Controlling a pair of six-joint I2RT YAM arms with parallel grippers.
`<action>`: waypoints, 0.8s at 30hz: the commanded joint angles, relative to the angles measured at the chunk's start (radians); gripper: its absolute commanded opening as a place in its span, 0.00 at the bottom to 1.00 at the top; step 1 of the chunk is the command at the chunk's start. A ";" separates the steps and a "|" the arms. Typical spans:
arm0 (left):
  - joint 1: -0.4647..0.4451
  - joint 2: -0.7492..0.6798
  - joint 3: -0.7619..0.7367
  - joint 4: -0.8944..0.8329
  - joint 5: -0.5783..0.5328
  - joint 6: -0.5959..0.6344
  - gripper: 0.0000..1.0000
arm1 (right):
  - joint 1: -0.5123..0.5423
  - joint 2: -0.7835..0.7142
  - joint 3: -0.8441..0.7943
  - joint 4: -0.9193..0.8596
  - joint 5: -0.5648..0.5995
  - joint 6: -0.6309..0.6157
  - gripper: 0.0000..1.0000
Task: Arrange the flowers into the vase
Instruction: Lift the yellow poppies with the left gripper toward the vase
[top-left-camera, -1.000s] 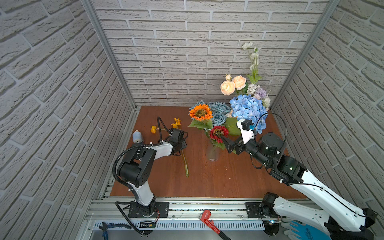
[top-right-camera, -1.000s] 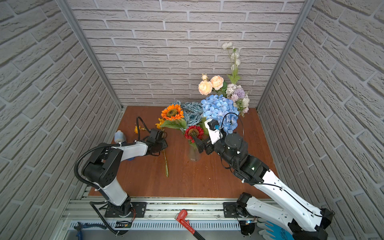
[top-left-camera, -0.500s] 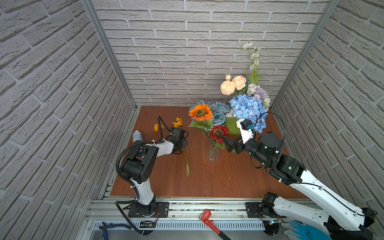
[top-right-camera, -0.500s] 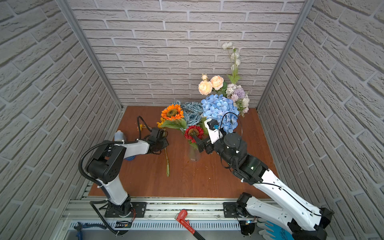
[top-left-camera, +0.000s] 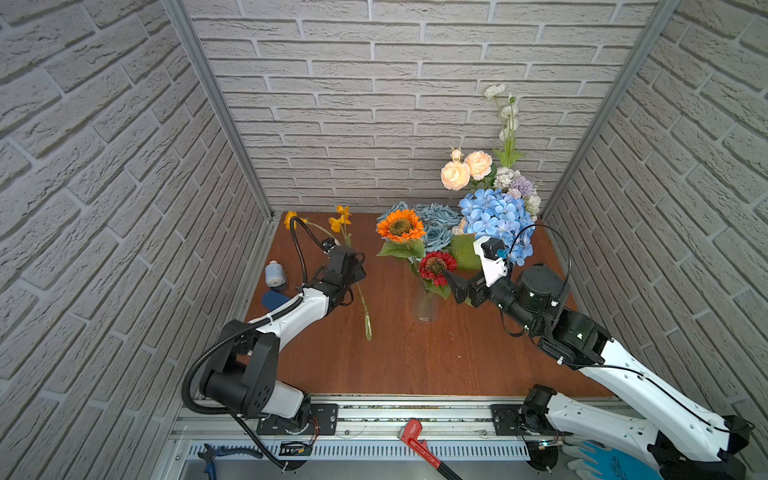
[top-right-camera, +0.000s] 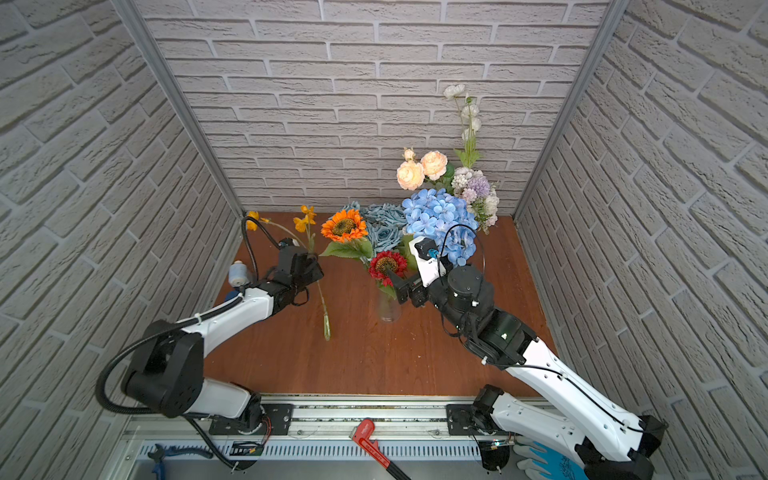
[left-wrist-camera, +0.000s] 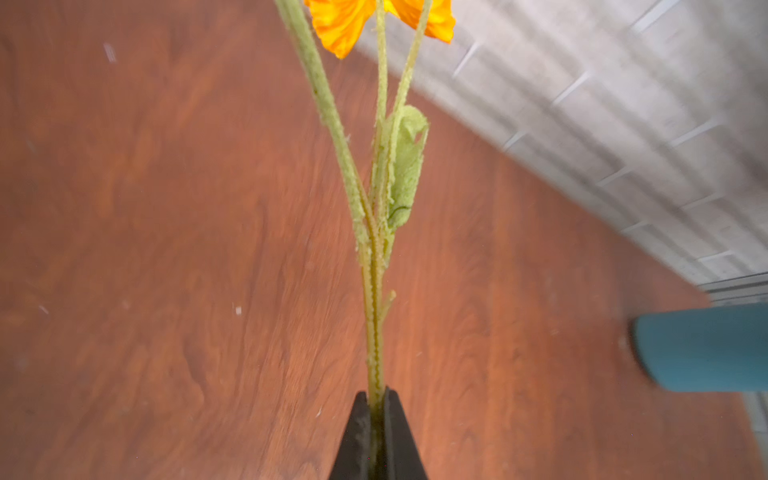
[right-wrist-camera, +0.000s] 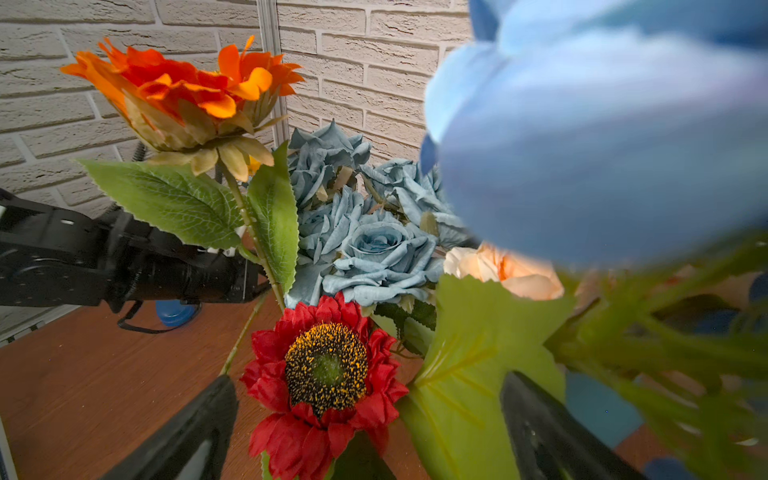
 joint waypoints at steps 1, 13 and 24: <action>0.008 -0.127 -0.015 0.103 -0.079 0.103 0.00 | -0.008 0.000 0.009 0.061 0.032 0.006 1.00; -0.102 -0.548 -0.179 0.478 -0.087 0.134 0.00 | -0.028 -0.037 -0.012 0.117 0.082 0.061 1.00; -0.458 -0.524 -0.236 1.015 -0.068 0.480 0.00 | -0.032 -0.097 0.046 0.033 0.133 0.121 1.00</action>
